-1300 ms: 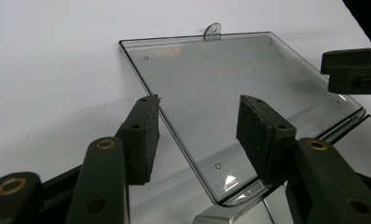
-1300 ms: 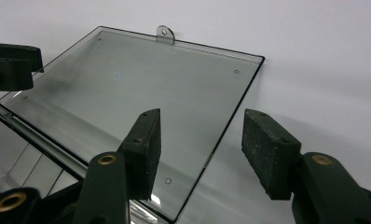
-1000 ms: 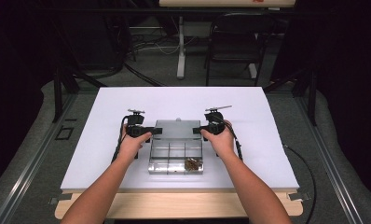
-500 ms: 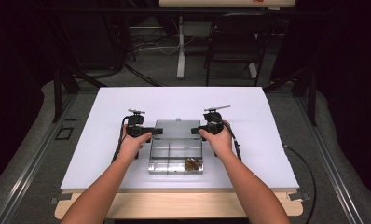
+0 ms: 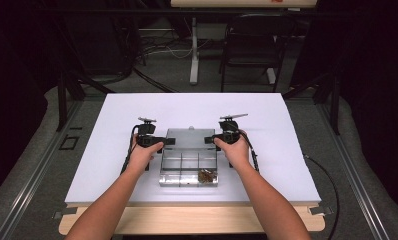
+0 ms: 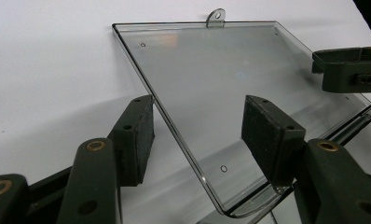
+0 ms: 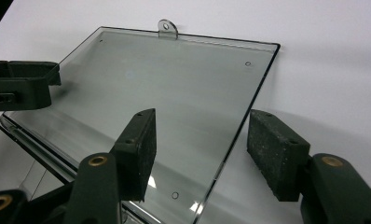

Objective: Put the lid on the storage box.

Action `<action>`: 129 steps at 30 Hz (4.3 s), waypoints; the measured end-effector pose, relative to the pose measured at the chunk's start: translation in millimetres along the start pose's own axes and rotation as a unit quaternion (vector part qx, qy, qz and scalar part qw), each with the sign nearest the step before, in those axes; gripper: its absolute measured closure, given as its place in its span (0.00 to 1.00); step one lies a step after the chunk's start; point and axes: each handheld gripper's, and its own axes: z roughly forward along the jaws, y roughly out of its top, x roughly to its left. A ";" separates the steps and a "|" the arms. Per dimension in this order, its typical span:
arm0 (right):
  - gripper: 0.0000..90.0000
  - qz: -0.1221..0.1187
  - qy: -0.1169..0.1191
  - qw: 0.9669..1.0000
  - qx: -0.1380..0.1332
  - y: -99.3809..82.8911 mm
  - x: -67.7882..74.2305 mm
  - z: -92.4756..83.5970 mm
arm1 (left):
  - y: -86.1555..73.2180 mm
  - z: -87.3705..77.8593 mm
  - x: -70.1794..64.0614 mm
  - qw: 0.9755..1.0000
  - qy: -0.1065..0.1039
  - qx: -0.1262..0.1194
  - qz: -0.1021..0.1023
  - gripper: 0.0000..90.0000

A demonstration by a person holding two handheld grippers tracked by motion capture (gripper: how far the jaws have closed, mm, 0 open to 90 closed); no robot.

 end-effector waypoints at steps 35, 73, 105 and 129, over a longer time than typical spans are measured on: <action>0.44 0.041 0.033 0.999 0.006 0.0 -6.8 6.0 | -1.4 5.1 2.1 0.999 -0.027 0.009 -0.028 0.42; 0.45 0.033 0.034 0.999 0.004 2.1 -3.4 3.8 | 0.6 -0.7 0.3 1.000 -0.020 0.000 -0.020 0.50; 0.47 0.021 0.035 0.999 -0.016 4.5 3.0 -6.3 | 3.6 -11.5 -2.9 1.000 -0.020 -0.022 -0.009 0.58; 0.47 0.000 0.034 0.999 -0.038 6.3 12.5 -20.1 | 6.8 -22.7 -11.1 0.999 -0.015 -0.036 0.006 0.61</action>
